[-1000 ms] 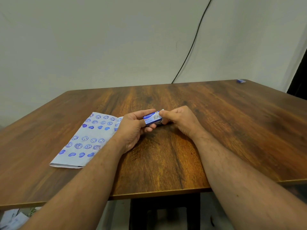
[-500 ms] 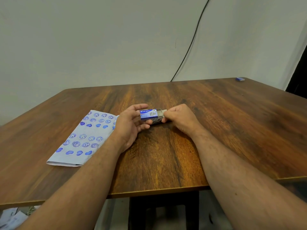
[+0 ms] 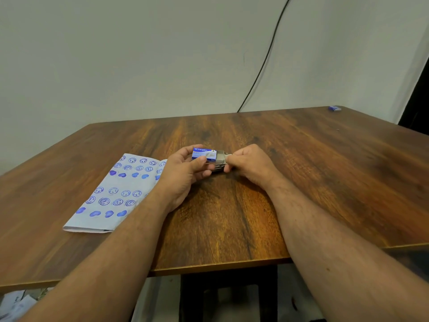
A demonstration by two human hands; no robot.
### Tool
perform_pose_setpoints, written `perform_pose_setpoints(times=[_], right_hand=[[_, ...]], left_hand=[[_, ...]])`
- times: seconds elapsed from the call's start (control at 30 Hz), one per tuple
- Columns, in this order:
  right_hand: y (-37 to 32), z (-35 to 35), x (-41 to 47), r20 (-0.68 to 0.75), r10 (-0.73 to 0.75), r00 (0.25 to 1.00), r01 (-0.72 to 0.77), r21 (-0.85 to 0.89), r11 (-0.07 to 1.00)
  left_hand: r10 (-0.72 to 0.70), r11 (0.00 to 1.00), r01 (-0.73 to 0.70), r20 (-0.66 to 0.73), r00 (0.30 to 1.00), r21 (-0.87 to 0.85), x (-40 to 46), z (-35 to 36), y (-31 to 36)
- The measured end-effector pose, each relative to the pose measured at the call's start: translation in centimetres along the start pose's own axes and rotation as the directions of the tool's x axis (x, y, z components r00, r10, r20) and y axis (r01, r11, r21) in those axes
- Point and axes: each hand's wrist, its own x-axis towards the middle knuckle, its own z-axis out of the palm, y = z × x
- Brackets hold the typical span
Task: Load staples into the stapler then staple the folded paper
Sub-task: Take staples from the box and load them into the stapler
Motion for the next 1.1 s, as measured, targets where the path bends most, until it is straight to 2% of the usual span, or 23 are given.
perform_pose_setpoints(times=[0.23, 0.47, 0.6, 0.77, 0.97, 1.1], right_hand=[[0.3, 0.3, 0.4, 0.010, -0.002, 1.000, 0.002, 0.004, 1.000], [0.3, 0.1, 0.4, 0.034, 0.018, 0.999, -0.019, 0.008, 1.000], [0.6, -0.1, 0.5, 0.050, -0.057, 0.997, 0.059, -0.057, 0.997], [0.8, 0.2, 0.5, -0.043, 0.005, 0.999, -0.002, 0.072, 0.997], [0.4, 0.3, -0.5, -0.124, -0.063, 0.990, 0.078, 0.119, 0.990], [0.1, 0.5, -0.6, -0.184, -0.066, 0.981, 0.089, 0.121, 0.989]], left_hand=[[-0.024, 0.997, 0.016, -0.102, 0.995, -0.079, -0.5, 0.7, 0.6], [-0.038, 0.998, 0.032, -0.096, 0.995, -0.061, -0.2, 0.5, 0.5], [-0.026, 0.997, 0.016, -0.144, 0.989, -0.071, 0.0, 0.7, 0.6], [-0.022, 1.000, 0.024, -0.177, 0.984, 0.008, 0.1, 0.9, 0.5], [-0.010, 1.000, 0.012, -0.196, 0.980, 0.010, -0.3, 1.1, 0.7], [0.000, 0.997, 0.014, -0.163, 0.987, 0.082, -0.2, 1.0, 0.5]])
